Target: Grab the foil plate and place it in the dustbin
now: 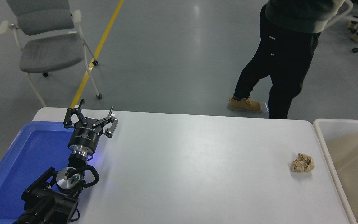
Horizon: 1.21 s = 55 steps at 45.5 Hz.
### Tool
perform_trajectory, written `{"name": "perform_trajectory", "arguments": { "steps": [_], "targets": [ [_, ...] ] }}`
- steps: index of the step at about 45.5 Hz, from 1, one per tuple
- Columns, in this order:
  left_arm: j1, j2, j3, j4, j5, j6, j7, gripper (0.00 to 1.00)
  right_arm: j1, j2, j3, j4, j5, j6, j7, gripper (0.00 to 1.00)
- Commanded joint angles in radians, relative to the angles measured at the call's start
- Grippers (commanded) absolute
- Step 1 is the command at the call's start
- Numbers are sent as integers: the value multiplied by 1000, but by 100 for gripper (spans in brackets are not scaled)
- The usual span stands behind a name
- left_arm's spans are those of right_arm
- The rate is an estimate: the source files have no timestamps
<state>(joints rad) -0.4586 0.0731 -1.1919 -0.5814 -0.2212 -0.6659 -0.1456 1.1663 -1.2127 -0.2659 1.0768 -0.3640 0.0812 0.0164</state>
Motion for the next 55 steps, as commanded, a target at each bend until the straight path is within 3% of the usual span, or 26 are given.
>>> {"name": "perform_trajectory", "arguments": {
  "steps": [1,28,35,41,55],
  "targets": [
    [0,-1,0,0,0,0,0,99,130,-85,-32,192,-105,3,-30,100],
    [0,0,0,0,0,0,1,99,187,-113,-141,169,-84,-6,-18,100],
    [0,0,0,0,0,0,1,99,208,-100,-124,169,2,0,-18,100],
    [0,0,0,0,0,0,0,99,288,-35,-125,169,83,0,-18,100],
    [0,0,0,0,0,0,0,99,486,165,-260,164,89,-12,-29,100]
  ]
}}
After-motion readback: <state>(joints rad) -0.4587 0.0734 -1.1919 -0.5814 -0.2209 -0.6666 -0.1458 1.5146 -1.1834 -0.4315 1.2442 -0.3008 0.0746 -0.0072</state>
